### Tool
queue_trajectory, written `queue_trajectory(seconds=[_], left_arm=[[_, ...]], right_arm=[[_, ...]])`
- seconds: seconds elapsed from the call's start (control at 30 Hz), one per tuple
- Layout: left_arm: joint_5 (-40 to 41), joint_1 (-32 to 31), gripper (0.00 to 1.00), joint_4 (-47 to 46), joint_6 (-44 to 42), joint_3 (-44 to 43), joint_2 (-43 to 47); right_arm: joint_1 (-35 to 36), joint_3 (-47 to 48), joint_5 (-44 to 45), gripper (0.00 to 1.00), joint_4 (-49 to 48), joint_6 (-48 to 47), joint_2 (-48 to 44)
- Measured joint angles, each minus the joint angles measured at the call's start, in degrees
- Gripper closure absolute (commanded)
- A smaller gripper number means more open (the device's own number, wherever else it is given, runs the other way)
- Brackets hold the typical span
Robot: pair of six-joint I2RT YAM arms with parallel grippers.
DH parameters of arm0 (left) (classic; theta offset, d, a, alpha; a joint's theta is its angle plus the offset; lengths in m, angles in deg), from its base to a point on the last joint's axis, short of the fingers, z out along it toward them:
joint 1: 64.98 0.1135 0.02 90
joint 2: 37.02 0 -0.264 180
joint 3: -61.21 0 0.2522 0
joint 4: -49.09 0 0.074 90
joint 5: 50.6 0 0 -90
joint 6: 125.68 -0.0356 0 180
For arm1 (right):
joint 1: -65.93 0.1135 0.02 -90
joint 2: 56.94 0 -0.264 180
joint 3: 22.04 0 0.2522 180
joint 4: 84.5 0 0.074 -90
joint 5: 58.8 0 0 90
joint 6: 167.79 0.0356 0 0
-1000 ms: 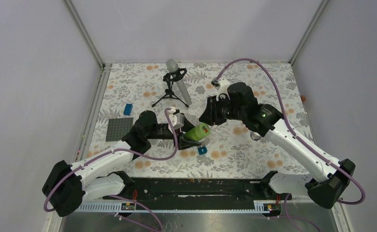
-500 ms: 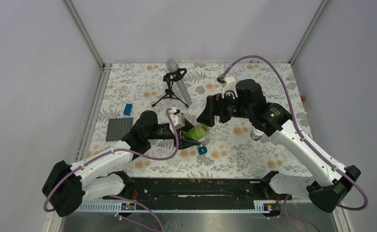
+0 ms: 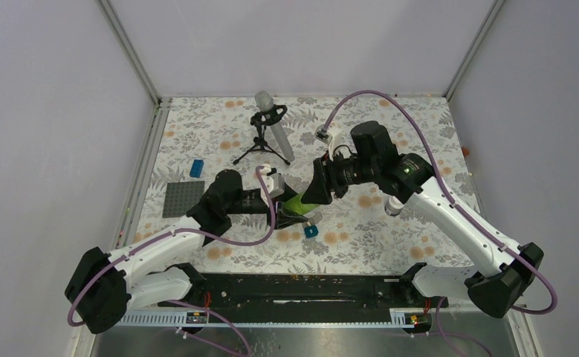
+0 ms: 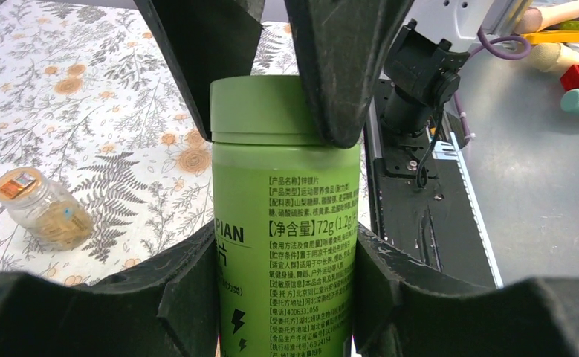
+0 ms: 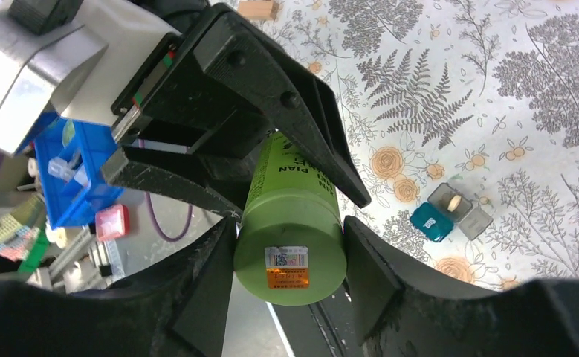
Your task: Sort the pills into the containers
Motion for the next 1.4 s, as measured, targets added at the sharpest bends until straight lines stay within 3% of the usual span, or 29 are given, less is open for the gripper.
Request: queue_trajectory(seconds=[0.2,0.3,0.33,0.43,0.47,0.53,0.6,0.7,0.93,1.03,1.13,1.23,1.27,1.33,1.4], left_arm=[[4.81,0.24,1.00,1.42,0.28,0.04,-0.09],[9.51,0.26,1.00,1.86,0.52,0.92,-0.17],[11.04,0.24,1.00,1.86,0.61,1.27,-0.22],[13.79,0.24,1.00,1.38,0.94,1.86,-0.50],[14.10,0.24,1.00,1.20,1.05,1.86,-0.50],[14.38,0.24,1.00,0.00,1.07,1.86,-0.50],[13.75,0.02,1.00,-1.70,1.07,1.86,-0.39],[11.32,-0.11,1.00,-2.49,0.85,1.86,-0.31],[3.15,-0.11,1.00,-0.63,-0.44,1.55,-0.26],[0.17,-0.15,1.00,-0.33,-0.46,0.90,-0.28],[-1.55,-0.22,1.00,-0.24,-0.46,0.24,-0.33],[-1.73,-0.02,1.00,0.39,-0.42,-0.09,-0.74],[-1.66,0.02,1.00,0.68,-0.37,-0.20,-0.85],[-1.68,0.13,1.00,1.18,-0.33,-0.33,-1.05],[-1.66,0.20,1.00,1.49,-0.22,-0.68,-1.31]], right_arm=[[0.00,-3.34,5.44,0.92,-6.34,10.80,-0.04],[0.02,-7.21,11.26,0.94,-11.74,20.24,-0.37],[0.15,-8.11,12.92,0.84,-12.83,22.86,-0.42],[0.37,-9.84,16.61,0.30,-15.39,29.11,-0.42],[0.39,-9.86,16.98,0.19,-15.76,29.53,-0.44],[0.35,-9.86,18.47,0.08,-16.20,28.81,-0.76],[-0.13,-9.86,18.86,0.03,-16.17,26.45,-1.38],[-0.68,-9.86,16.11,0.03,-16.04,19.39,-3.56],[-1.01,-7.96,0.46,0.10,-9.31,1.70,-5.75],[-1.01,-7.96,-3.17,0.23,-5.46,-3.50,-5.75],[-1.01,-7.72,-3.39,0.48,-2.82,-6.32,-5.57],[-0.92,-6.86,-3.82,0.57,-1.99,-6.25,-4.96],[-0.94,-6.80,-3.65,0.56,-1.97,-5.81,-4.83],[-0.90,-6.82,-3.15,0.37,-2.27,-5.18,-4.66],[-0.87,-6.84,-2.69,0.29,-2.82,-4.20,-4.66]])
